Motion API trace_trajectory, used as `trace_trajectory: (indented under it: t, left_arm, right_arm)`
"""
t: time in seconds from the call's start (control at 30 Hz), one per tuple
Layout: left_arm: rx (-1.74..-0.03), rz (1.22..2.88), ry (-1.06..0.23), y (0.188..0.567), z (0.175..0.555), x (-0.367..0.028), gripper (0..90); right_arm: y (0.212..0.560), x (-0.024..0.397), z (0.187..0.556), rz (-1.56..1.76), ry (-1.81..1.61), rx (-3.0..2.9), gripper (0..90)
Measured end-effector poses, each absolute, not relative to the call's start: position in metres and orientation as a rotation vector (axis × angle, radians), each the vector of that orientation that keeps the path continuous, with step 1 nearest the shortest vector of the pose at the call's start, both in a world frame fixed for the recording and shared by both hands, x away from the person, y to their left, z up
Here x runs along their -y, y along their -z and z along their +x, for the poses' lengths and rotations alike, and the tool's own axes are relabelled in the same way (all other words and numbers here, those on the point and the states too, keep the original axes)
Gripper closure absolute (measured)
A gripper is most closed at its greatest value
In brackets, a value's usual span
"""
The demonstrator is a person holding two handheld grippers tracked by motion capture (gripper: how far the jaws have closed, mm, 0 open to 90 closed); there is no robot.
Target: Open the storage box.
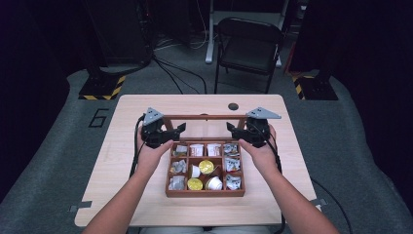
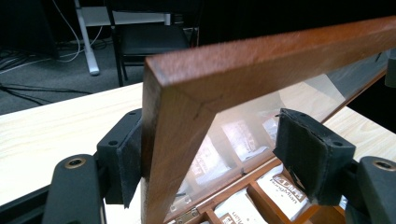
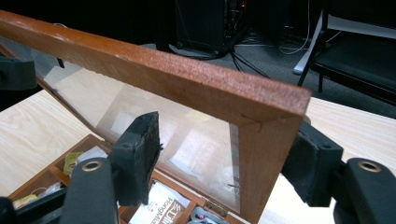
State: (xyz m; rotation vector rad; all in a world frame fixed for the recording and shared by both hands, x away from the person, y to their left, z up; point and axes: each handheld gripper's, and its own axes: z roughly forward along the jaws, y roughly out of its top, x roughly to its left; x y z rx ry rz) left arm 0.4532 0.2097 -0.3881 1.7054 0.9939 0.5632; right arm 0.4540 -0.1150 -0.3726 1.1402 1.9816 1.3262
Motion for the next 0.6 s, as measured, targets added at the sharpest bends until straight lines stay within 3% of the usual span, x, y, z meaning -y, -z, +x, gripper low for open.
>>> trace_trajectory:
  t: [0.6]
  left_arm:
    - [-1.035,1.708,-0.534,0.402,0.468,-0.208,27.0]
  right_arm:
    - [0.389,0.11,0.47,1.194,-1.313,-1.974,29.0]
